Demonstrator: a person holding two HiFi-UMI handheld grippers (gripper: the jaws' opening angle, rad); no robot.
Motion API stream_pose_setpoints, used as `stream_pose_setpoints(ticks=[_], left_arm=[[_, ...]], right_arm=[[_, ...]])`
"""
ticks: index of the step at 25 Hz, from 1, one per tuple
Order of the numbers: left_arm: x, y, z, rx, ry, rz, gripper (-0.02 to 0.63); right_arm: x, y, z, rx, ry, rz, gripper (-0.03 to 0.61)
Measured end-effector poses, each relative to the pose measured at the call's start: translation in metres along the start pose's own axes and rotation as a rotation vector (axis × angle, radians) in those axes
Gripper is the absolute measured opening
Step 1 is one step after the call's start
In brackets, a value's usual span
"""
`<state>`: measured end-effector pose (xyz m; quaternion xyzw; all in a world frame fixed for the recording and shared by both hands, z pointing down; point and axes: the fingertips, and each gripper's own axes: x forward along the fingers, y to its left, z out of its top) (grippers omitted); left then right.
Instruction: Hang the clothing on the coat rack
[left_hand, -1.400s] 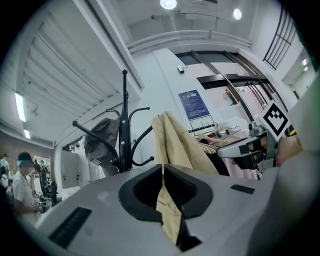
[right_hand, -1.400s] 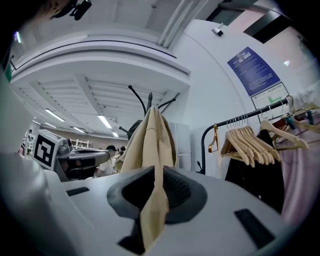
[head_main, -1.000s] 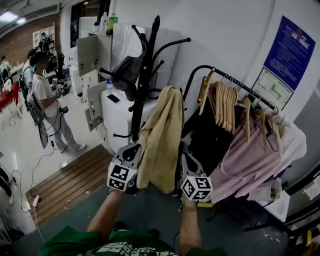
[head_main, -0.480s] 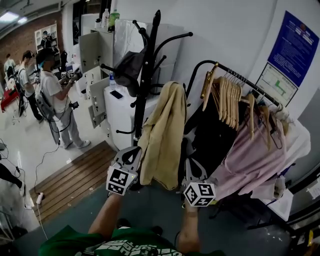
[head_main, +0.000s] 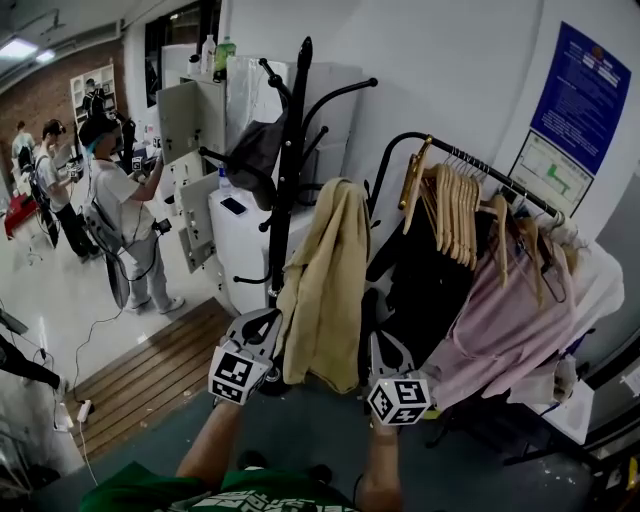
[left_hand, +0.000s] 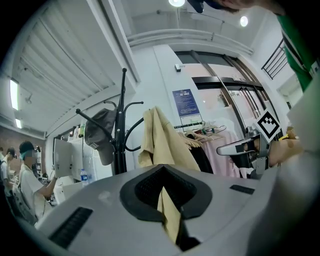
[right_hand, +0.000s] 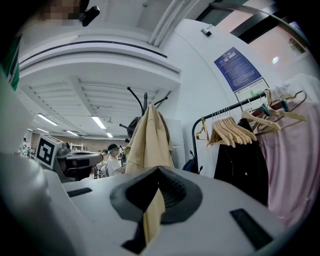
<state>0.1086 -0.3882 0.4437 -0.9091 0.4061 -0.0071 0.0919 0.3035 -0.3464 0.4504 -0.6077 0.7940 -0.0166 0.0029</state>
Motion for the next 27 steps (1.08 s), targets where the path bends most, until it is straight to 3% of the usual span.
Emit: stream_pose_setpoints(ticks=[27], left_arm=[[0.019,0.000,0.015,-0.008,-0.046,-0.033,0.005]], right_arm=[[0.009,-0.006,0.014,-0.042,-0.002,0.005,0.008]])
